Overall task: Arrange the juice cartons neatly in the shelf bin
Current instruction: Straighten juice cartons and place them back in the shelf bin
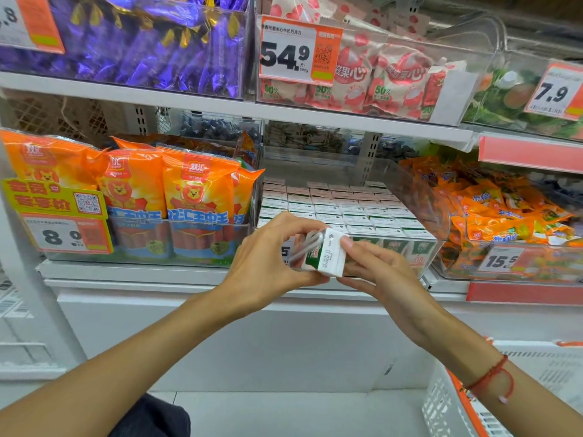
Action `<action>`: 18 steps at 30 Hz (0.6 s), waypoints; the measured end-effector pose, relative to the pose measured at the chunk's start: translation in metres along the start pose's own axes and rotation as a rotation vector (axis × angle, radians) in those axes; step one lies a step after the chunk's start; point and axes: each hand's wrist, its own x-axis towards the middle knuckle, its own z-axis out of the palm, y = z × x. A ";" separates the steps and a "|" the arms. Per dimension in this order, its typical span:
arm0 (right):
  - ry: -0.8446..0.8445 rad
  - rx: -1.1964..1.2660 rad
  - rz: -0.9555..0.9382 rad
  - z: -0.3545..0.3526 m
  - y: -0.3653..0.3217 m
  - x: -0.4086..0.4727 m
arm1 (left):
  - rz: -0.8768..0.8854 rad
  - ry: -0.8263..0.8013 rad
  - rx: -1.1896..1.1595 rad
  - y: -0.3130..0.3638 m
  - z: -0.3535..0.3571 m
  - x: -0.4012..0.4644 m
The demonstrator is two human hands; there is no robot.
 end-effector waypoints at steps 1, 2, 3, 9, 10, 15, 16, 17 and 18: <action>-0.002 -0.001 0.005 -0.001 0.001 0.000 | -0.009 -0.019 -0.002 0.000 0.001 0.000; 0.002 -0.002 0.010 -0.001 0.001 0.000 | -0.020 -0.040 -0.001 -0.001 0.001 0.000; 0.008 -0.009 0.007 -0.001 0.002 0.000 | -0.035 -0.061 -0.001 -0.002 0.002 0.000; 0.040 -0.201 -0.285 0.000 0.005 -0.002 | -0.255 -0.048 -0.296 -0.002 0.007 0.003; -0.015 -0.257 -0.322 0.000 0.006 -0.003 | -0.297 -0.036 -0.357 -0.001 0.007 0.004; -0.150 -0.536 -0.409 0.003 0.017 -0.003 | -0.447 -0.033 -0.531 -0.005 0.002 0.008; -0.146 -0.550 -0.421 0.003 0.017 -0.002 | -0.467 -0.046 -0.558 -0.006 0.001 0.008; -0.138 -0.553 -0.428 0.004 0.016 -0.002 | -0.481 -0.049 -0.572 -0.007 0.000 0.008; -0.127 -0.545 -0.430 0.004 0.014 -0.001 | -0.492 -0.037 -0.575 -0.008 -0.001 0.009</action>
